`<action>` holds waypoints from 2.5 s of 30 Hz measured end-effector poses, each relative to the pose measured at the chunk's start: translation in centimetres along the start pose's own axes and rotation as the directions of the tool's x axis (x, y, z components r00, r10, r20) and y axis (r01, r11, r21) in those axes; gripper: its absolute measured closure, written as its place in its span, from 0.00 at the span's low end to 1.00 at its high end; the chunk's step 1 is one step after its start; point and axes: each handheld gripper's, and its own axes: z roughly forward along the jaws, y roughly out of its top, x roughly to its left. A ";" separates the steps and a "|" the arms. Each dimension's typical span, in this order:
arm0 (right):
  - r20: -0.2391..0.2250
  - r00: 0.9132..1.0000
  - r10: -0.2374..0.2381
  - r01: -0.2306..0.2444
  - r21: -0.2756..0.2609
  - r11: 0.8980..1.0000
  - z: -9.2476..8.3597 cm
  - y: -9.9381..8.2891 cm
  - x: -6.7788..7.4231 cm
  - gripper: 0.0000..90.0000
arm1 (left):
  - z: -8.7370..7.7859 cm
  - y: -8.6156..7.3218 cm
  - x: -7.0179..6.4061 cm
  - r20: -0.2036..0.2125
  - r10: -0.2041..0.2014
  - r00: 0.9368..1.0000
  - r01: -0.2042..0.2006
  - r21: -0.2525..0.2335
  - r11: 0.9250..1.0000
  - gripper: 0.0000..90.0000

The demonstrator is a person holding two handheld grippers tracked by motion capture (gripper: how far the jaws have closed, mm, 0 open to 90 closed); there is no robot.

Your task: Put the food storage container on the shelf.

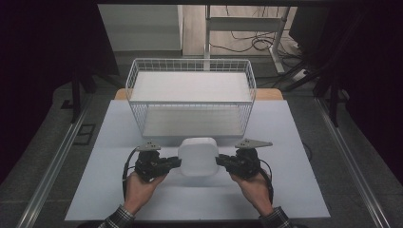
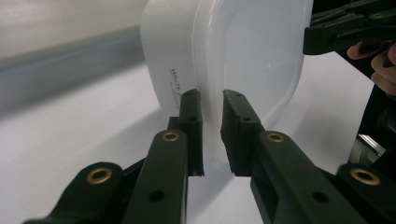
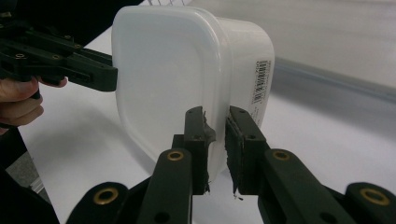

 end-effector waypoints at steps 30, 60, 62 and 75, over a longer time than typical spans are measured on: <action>-0.023 0.998 -0.054 0.050 -0.146 0.988 -1.8 10.2 0.9 0.87 | -6.3 10.1 -0.4 -0.070 0.082 0.994 -0.091 -0.129 0.987 0.89; 0.007 0.999 0.040 -0.039 -0.135 0.990 -0.1 21.2 -2.6 0.82 | -5.7 20.8 3.9 -0.070 0.010 0.998 -0.017 -0.101 0.995 0.83; 0.003 0.999 0.051 -0.050 -0.135 0.990 0.1 21.3 -2.8 0.81 | -5.6 20.8 4.0 -0.070 0.006 0.998 -0.013 -0.102 0.995 0.81; 0.028 0.997 0.077 -0.073 -0.110 0.991 1.3 22.2 -3.0 0.70 | -4.6 21.6 5.1 -0.063 -0.024 0.998 0.018 -0.096 0.995 0.72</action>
